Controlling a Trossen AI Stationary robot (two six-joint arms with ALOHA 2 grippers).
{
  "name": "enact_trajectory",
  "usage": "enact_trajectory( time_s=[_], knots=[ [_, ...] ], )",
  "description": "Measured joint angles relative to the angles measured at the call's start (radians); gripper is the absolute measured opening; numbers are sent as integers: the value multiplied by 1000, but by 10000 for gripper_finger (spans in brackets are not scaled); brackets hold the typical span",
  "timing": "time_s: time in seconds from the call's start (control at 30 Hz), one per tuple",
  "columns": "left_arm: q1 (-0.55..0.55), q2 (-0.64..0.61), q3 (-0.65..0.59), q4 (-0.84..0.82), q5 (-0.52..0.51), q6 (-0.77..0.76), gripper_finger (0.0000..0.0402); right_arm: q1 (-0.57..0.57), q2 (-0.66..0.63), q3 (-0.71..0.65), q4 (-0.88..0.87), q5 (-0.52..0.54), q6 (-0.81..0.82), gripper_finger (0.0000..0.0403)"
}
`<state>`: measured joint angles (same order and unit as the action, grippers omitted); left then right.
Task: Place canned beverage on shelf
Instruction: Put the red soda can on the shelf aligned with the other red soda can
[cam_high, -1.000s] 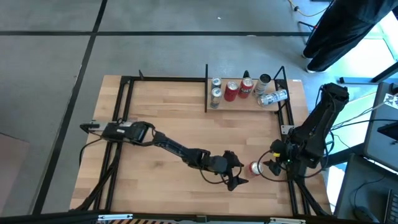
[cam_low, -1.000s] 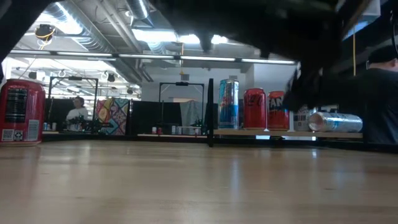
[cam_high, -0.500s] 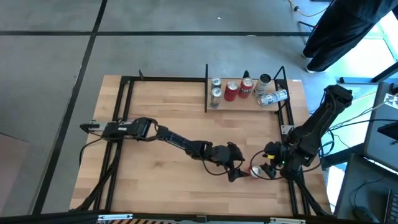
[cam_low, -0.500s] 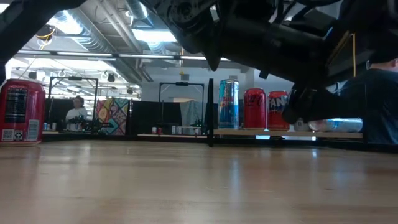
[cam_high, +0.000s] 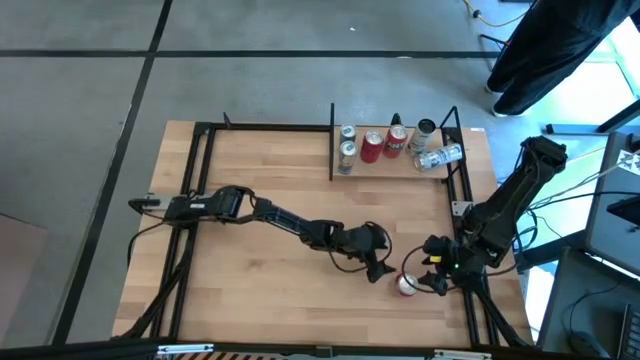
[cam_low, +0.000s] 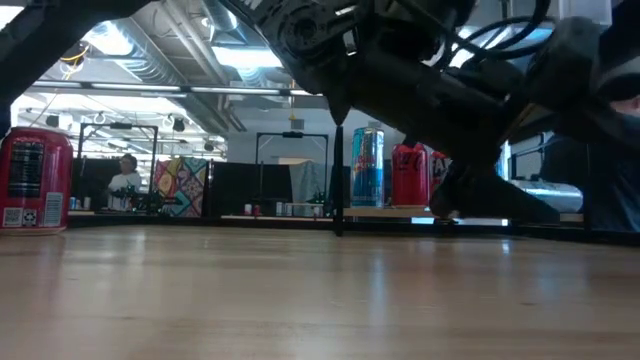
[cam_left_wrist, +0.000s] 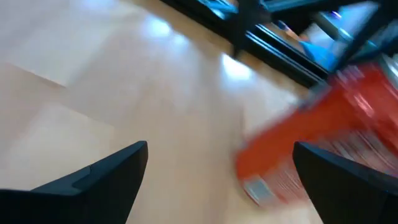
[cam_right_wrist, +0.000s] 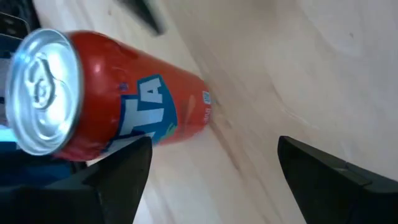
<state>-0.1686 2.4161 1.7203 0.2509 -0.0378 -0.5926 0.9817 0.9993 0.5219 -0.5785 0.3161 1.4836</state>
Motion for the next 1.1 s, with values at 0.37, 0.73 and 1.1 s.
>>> enact_trajectory(
  time_s=[0.37,0.73,1.1],
  knots=[
    [-7,-90,-1,-105,117,84,396,0,0,2,-14,-82,-73,341],
    [-224,-100,0,-54,-197,26,396,0,0,2,-16,-1,-78,341],
    [-167,-23,-1,-14,-332,31,395,-1,12,1,10,58,-76,341]
  ],
)
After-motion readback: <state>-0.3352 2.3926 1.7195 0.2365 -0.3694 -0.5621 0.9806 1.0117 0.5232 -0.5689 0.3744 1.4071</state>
